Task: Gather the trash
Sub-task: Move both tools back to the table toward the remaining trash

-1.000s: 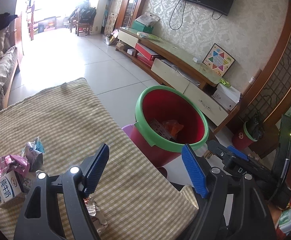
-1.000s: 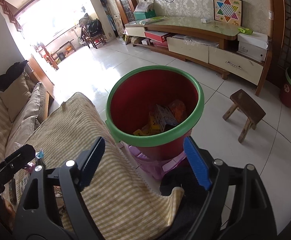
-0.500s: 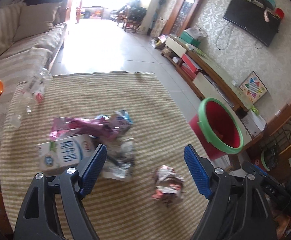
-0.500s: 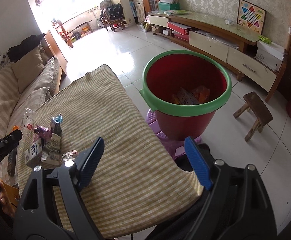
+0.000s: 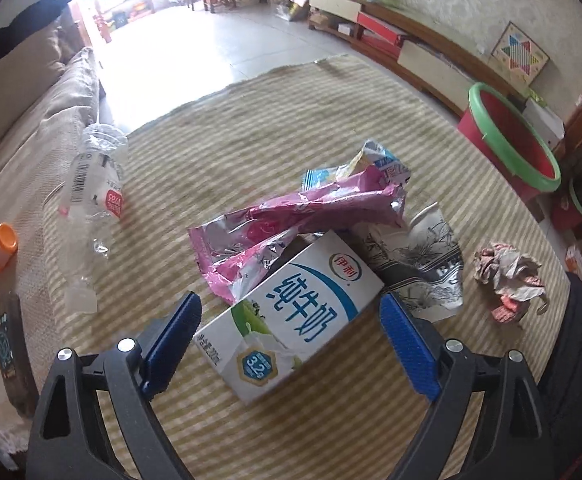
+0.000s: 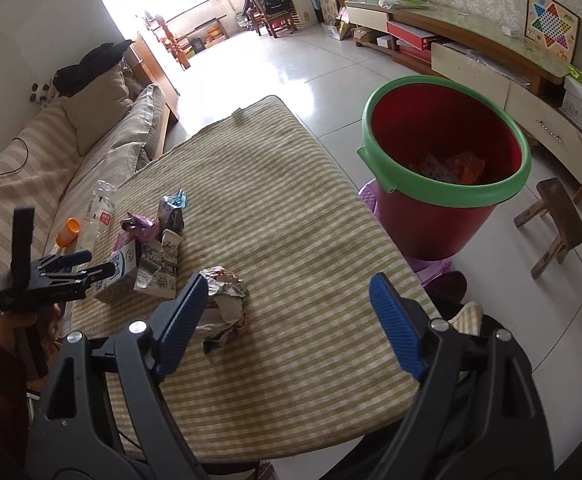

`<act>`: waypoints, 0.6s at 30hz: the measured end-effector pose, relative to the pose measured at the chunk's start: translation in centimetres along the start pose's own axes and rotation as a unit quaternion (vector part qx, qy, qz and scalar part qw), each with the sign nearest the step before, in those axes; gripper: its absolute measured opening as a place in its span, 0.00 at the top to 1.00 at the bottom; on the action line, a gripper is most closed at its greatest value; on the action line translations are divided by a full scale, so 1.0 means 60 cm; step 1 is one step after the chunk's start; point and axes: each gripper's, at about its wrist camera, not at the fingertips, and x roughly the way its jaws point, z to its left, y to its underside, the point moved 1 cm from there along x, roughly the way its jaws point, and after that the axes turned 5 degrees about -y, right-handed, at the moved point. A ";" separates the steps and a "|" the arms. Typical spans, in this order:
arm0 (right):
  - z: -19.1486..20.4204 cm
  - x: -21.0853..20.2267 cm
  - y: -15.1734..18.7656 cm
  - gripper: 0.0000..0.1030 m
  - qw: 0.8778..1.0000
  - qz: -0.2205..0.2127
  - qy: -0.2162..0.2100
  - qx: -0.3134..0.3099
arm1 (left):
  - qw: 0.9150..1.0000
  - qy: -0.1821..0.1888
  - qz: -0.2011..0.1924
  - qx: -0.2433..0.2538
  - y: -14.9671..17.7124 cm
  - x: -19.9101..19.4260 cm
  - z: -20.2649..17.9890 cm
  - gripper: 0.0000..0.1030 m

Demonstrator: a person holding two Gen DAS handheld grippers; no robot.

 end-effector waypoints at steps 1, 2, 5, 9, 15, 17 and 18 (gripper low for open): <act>0.002 -0.001 0.003 0.21 1.000 0.002 -0.002 -0.002 | 1.000 0.005 0.020 0.015 -0.003 0.012 -0.001 0.16; 0.002 -0.001 0.005 0.20 1.000 0.005 -0.002 -0.004 | 0.999 0.007 0.045 0.029 -0.005 0.025 -0.004 0.16; -0.006 0.003 0.012 0.20 1.000 0.016 0.009 0.001 | 0.993 -0.003 0.090 0.077 -0.007 0.054 -0.016 0.13; -0.022 0.004 0.023 0.20 1.000 0.018 0.005 0.024 | 0.986 -0.031 0.133 0.093 -0.003 0.089 -0.018 0.18; -0.022 0.013 0.029 0.20 0.999 0.028 0.002 0.021 | 0.990 -0.014 0.129 0.062 0.017 0.069 -0.022 0.47; -0.016 0.018 0.029 0.20 0.999 0.029 -0.001 0.016 | 0.992 -0.005 0.116 0.044 0.031 0.052 -0.023 0.49; -0.012 0.021 0.028 0.20 0.999 0.030 -0.003 0.013 | 0.993 0.002 0.112 0.034 0.039 0.045 -0.025 0.50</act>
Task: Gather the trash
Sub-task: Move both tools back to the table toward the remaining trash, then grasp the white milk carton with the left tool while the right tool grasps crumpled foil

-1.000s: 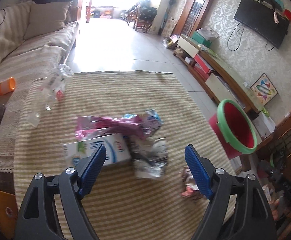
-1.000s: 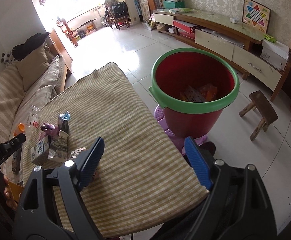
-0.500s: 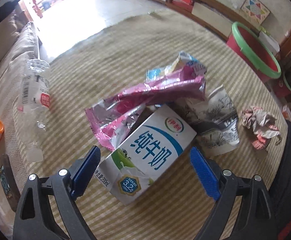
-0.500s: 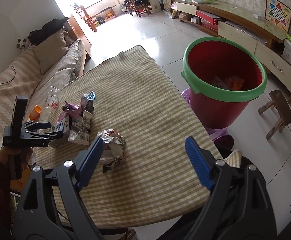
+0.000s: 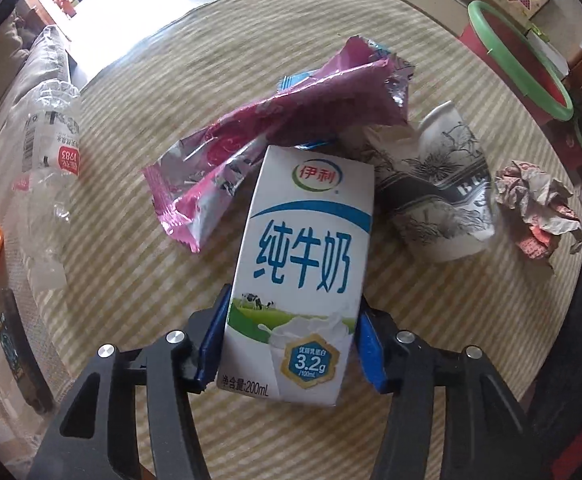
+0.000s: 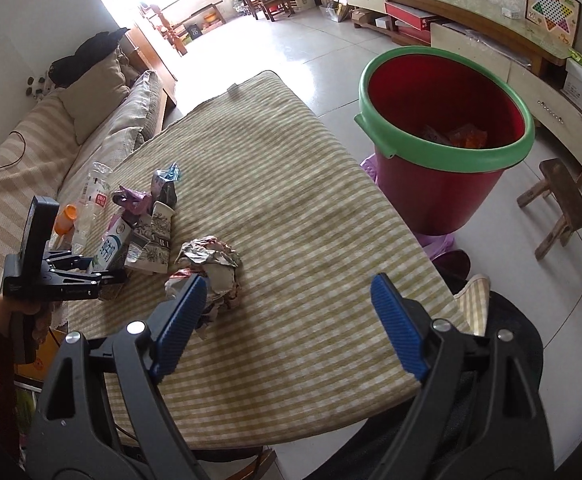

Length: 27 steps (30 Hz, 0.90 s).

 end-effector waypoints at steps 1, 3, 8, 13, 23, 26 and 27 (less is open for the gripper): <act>0.005 0.005 0.000 0.20 1.000 0.002 -0.002 -0.003 | 1.000 0.008 -0.003 -0.009 0.011 -0.004 -0.004 0.50; 0.014 0.014 -0.002 0.20 1.000 0.008 -0.008 -0.010 | 1.000 0.019 -0.002 -0.024 0.039 -0.008 -0.013 0.51; 0.044 0.035 -0.006 0.20 0.999 0.020 -0.018 -0.040 | 0.997 0.024 -0.008 -0.080 0.097 -0.013 -0.023 0.48; 0.067 0.045 -0.006 0.20 0.998 0.027 -0.022 -0.056 | 0.988 0.055 -0.046 -0.140 0.117 -0.029 -0.011 0.32; 0.095 0.062 -0.008 0.20 0.996 0.038 -0.031 -0.070 | 0.973 0.066 -0.112 -0.192 0.126 -0.055 -0.020 0.49; 0.098 0.072 -0.013 0.20 0.996 0.042 -0.033 -0.070 | 0.965 0.051 -0.139 -0.215 0.148 -0.090 -0.020 0.49; 0.099 0.076 -0.014 0.20 0.996 0.044 -0.035 -0.068 | 0.963 0.047 -0.149 -0.220 0.153 -0.103 -0.018 0.49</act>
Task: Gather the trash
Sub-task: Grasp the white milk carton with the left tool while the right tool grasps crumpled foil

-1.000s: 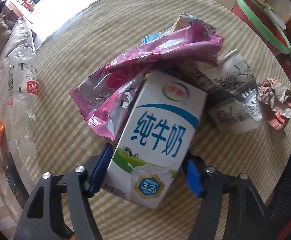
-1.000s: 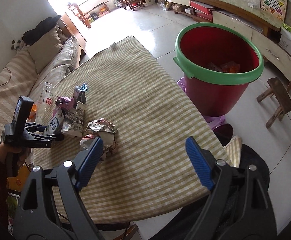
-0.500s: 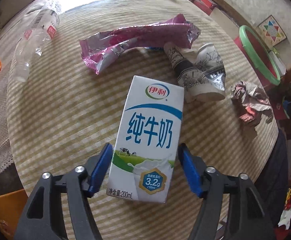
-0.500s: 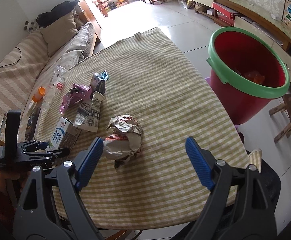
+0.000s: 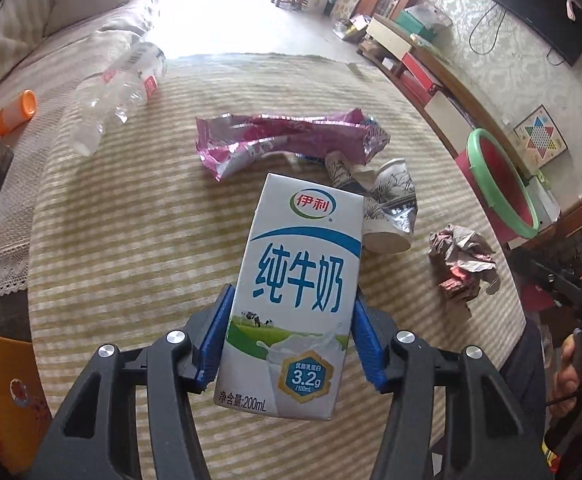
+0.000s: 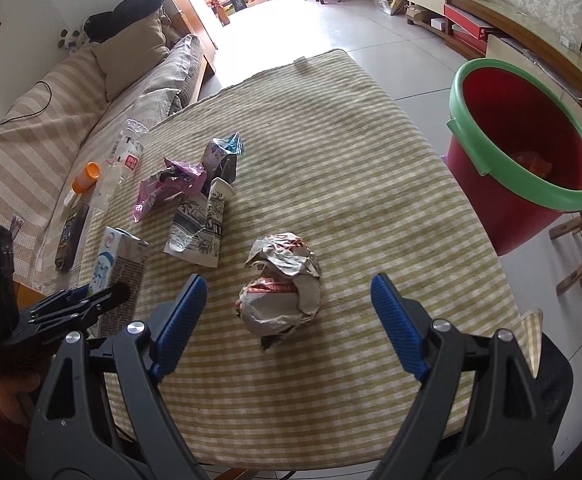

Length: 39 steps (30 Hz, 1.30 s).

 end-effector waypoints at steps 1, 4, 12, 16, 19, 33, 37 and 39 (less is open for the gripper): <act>0.000 0.004 -0.002 0.20 1.000 0.001 -0.002 0.002 | 1.000 -0.002 -0.011 -0.003 0.000 -0.014 0.000 0.49; 0.000 0.017 -0.008 0.20 1.000 0.005 -0.007 0.006 | 0.999 -0.014 -0.043 -0.009 -0.007 -0.050 -0.011 0.49; -0.004 0.032 -0.007 0.20 1.000 0.011 -0.012 0.016 | 0.994 -0.028 -0.100 -0.011 -0.049 -0.097 -0.050 0.48; -0.006 0.037 -0.001 0.20 1.000 0.016 -0.009 0.018 | 0.994 -0.028 -0.106 -0.014 -0.054 -0.100 -0.058 0.48; -0.005 0.039 0.000 0.20 1.000 0.018 -0.008 0.014 | 0.994 -0.028 -0.104 -0.014 -0.055 -0.100 -0.060 0.48; -0.001 0.042 0.001 0.26 1.000 0.017 -0.003 0.001 | 0.994 -0.025 -0.103 -0.018 -0.053 -0.092 -0.063 0.48; 0.007 0.051 0.004 0.37 1.000 0.027 -0.008 -0.008 | 0.995 -0.026 -0.099 -0.018 -0.053 -0.090 -0.064 0.48; 0.007 0.057 0.007 0.45 0.999 0.035 -0.007 -0.008 | 0.995 -0.026 -0.097 -0.018 -0.052 -0.088 -0.065 0.48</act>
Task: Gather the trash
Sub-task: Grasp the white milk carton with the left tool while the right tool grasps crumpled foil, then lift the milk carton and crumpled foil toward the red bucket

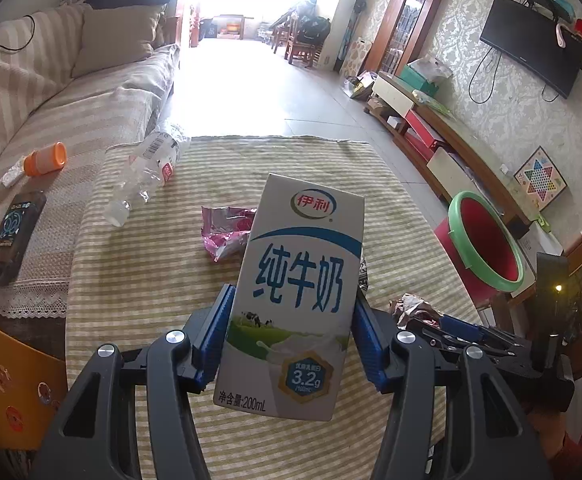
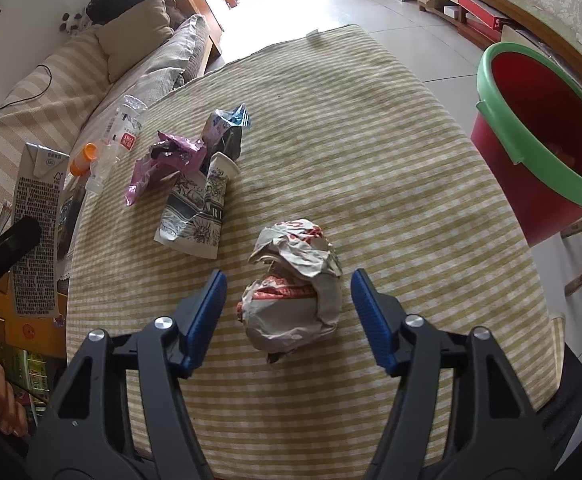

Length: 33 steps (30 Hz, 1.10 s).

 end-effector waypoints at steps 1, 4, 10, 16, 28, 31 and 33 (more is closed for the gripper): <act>0.000 0.001 0.002 0.51 1.000 0.002 -0.001 0.001 | 1.000 0.000 0.000 0.000 0.000 0.000 -0.001 0.48; 0.003 0.000 0.006 0.60 1.000 0.000 0.004 -0.010 | 1.000 -0.001 0.002 0.001 0.001 0.002 -0.001 0.48; 0.009 -0.021 0.003 0.75 1.000 -0.013 -0.008 -0.014 | 1.000 -0.001 0.006 0.002 0.001 0.007 -0.005 0.48; 0.016 -0.039 -0.001 0.77 0.999 -0.030 -0.016 -0.028 | 1.000 0.004 0.015 0.004 0.003 0.022 -0.009 0.48; 0.012 -0.084 -0.003 0.77 0.998 -0.065 -0.013 -0.023 | 1.000 -0.010 0.007 0.012 0.000 0.021 -0.026 0.48; 0.011 -0.099 -0.004 0.77 0.997 -0.075 -0.015 -0.020 | 1.000 -0.013 0.008 0.009 -0.001 0.020 -0.027 0.48; 0.012 -0.110 -0.006 0.77 0.996 -0.085 -0.016 -0.022 | 1.000 -0.016 0.003 0.012 -0.004 0.017 -0.032 0.48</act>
